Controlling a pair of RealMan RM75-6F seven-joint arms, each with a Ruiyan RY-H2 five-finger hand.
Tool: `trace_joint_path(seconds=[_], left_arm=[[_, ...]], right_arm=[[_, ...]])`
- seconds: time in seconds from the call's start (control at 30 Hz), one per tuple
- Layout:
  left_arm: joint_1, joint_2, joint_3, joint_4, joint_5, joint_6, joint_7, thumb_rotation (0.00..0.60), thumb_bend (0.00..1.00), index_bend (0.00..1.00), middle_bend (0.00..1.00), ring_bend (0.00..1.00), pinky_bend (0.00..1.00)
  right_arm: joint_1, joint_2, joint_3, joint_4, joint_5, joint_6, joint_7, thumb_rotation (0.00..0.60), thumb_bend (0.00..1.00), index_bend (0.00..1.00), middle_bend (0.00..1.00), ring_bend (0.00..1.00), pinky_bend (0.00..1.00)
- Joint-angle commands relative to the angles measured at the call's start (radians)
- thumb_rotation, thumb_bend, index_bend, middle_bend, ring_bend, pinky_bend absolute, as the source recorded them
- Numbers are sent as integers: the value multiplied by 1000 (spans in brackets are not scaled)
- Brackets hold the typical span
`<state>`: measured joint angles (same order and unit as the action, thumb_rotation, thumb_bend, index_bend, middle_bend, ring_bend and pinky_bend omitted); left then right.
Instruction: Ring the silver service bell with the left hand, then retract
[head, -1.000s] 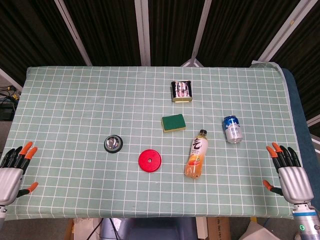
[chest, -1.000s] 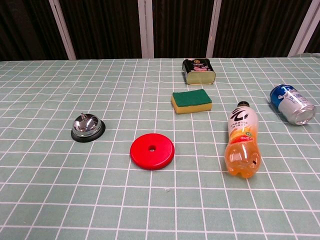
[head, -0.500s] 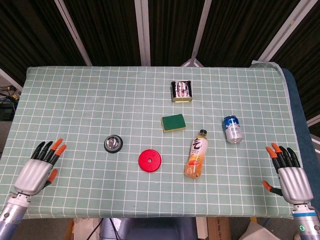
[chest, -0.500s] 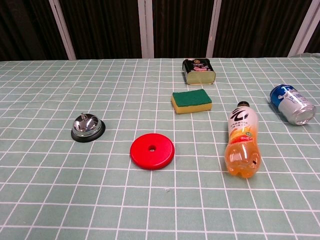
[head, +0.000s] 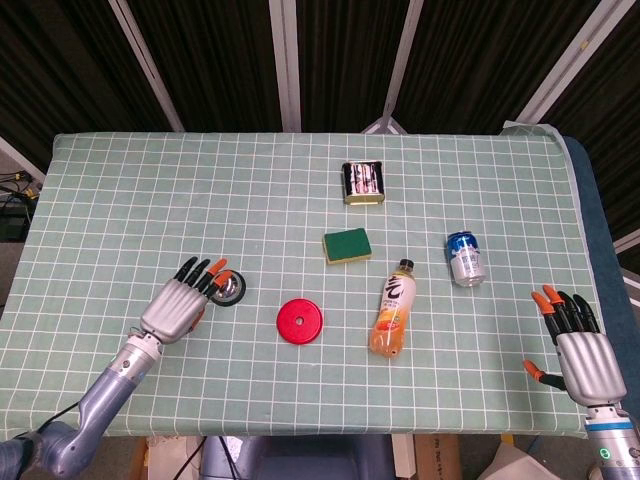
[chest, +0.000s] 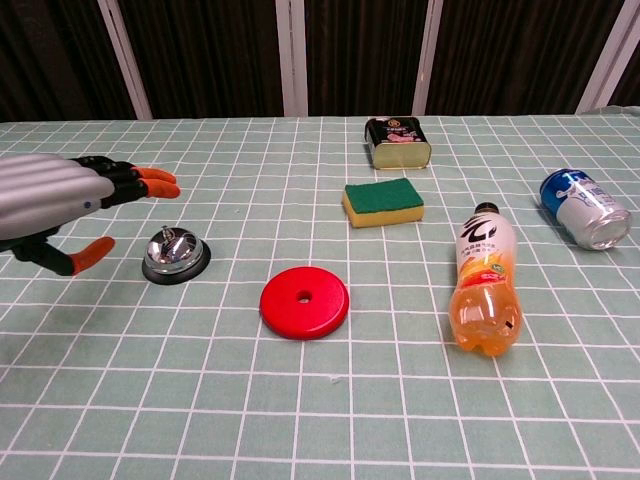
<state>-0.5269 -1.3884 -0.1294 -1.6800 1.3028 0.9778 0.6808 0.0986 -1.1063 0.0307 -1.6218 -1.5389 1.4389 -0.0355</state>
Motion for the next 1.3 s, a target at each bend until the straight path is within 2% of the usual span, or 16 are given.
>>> trace_joint_path(seconds=[0.03, 0.23, 0.6, 1.0, 1.13, 1.3], left_arm=[[-37, -45, -20, 12, -59, -15, 48, 600, 770, 0, 0, 0, 0], [-56, -71, -8, 24, -109, -3, 91, 600, 771, 0, 0, 0, 0], [-53, -84, 44, 69, -129, 24, 64, 600, 771, 0, 0, 0, 0], [-63, -114, 106, 156, -148, -22, 35, 600, 771, 0, 0, 0, 0], [-59, -117, 101, 163, -137, 6, 23, 600, 771, 0, 0, 0, 0], [-70, -102, 70, 135, -115, 43, 3, 600, 766, 0, 0, 0, 0]], right_arm=[[0, 1, 0, 0, -1, 0, 4, 600, 220, 0, 0, 0, 0], [0, 4, 0, -3, 1, 0, 14, 600, 220, 0, 0, 0, 0], [1, 3, 1, -6, 6, -4, 14, 600, 220, 0, 0, 0, 0], [-2, 3, 2, -11, 9, 0, 22, 600, 220, 0, 0, 0, 0], [-2, 4, 2, -11, 10, 0, 27, 600, 220, 0, 0, 0, 0], [-2, 4, 2, -12, 7, 1, 29, 600, 220, 0, 0, 0, 0]])
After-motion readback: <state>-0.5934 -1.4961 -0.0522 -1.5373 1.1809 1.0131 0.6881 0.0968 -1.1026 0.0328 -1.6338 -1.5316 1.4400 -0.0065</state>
